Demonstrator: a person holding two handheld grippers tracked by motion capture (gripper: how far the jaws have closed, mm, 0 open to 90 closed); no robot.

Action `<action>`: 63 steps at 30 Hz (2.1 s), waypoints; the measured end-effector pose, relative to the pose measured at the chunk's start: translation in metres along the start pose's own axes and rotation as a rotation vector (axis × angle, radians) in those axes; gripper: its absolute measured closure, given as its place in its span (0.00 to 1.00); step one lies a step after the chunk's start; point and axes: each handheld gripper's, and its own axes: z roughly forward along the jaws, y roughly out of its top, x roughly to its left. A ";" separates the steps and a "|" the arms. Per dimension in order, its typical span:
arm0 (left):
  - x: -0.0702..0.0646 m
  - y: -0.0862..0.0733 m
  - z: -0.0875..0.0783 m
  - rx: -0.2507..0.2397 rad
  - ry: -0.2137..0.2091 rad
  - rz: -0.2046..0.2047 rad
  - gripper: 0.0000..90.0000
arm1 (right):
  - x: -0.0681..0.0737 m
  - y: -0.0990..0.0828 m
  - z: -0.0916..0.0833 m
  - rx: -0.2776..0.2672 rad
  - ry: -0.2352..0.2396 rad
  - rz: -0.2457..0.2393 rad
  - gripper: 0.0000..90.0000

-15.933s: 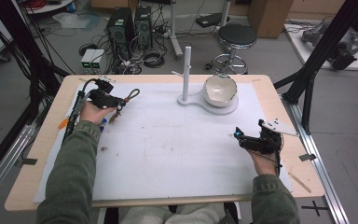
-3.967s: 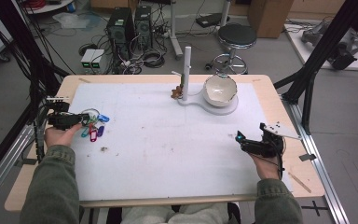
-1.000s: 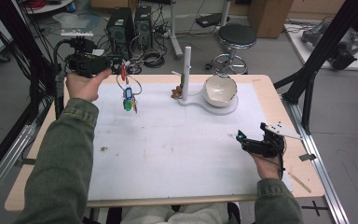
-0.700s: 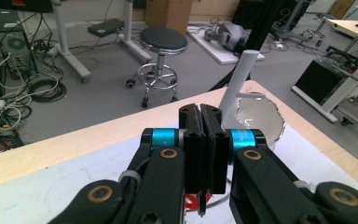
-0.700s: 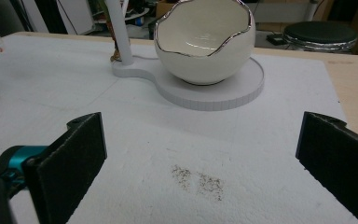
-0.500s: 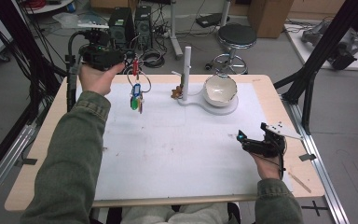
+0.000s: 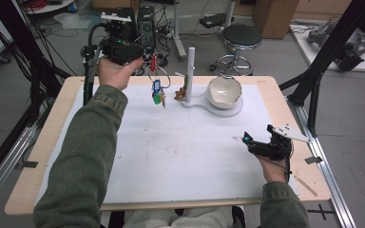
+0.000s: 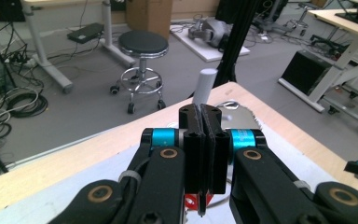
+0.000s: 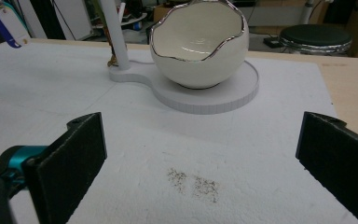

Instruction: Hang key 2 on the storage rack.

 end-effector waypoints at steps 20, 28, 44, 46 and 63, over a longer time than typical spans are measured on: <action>-0.032 0.021 0.054 0.010 -0.085 0.020 0.97 | 0.001 0.000 0.000 0.000 0.005 -0.004 0.01; -0.040 0.022 0.075 0.027 -0.090 0.026 0.97 | -0.003 0.000 -0.002 -0.007 0.000 0.005 0.01; -0.020 0.013 0.112 0.023 -0.083 -0.059 0.97 | -0.004 -0.001 -0.001 0.000 0.010 0.009 0.01; -0.019 0.011 0.115 0.032 -0.079 -0.058 0.97 | -0.004 -0.001 -0.001 0.001 0.011 0.008 0.01; -0.018 0.001 0.125 0.073 -0.069 -0.057 0.97 | -0.005 -0.001 0.002 0.002 0.012 0.006 0.01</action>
